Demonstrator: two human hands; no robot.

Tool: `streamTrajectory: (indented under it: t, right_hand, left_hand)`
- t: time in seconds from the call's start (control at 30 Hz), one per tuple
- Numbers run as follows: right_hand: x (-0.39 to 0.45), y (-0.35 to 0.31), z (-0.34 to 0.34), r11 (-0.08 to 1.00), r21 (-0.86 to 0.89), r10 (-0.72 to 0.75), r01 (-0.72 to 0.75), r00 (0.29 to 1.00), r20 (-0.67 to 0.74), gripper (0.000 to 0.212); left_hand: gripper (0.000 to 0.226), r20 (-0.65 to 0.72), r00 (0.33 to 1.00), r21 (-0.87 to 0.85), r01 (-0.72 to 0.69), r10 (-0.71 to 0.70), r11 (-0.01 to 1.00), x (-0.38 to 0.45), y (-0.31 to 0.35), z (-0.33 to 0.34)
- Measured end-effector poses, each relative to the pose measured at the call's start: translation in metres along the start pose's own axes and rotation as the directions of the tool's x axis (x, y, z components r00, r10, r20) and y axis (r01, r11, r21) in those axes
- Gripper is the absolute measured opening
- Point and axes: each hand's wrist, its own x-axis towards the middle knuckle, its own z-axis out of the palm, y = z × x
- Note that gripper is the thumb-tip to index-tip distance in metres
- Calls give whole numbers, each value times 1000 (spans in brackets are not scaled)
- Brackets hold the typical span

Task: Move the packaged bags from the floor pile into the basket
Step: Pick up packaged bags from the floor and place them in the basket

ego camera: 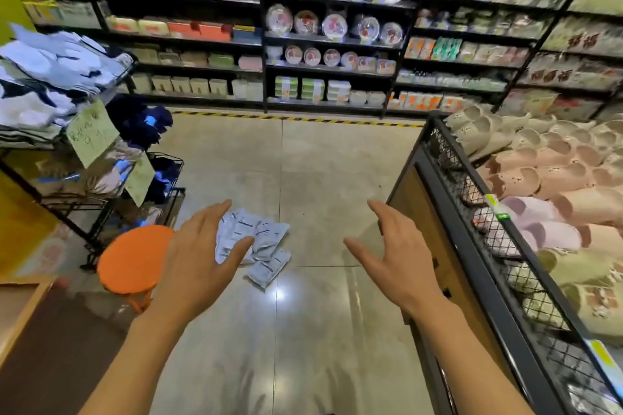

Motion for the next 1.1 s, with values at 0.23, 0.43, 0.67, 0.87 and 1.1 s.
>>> streamTrajectory:
  t: [0.23,0.43,0.67,0.87,1.1]
  right_hand:
    - [109,37,41,1000,9,29,-30,997,67,81]
    - [223,74,90,998,53,21,-30,985,173,85]
    - [373,101,142,995,97,-38,10,957,288,87]
    - [455,115,210,993,100,-91,58,928,361,83]
    - [491,138,337,988,147,-103,47,908,405,83]
  left_hand:
    - [69,67,993,-35,103,-101,994,95,-37,41]
    - [69,83,978,-31,193,-190,981,188,-61,85]
    - [69,78,953,-14,296,-294,955,305,-89,123]
    - [69,108,926,14,363,-363,932,372,-123,160]
    - [71,120,892,-6,439,-435,898,405,-209,240]
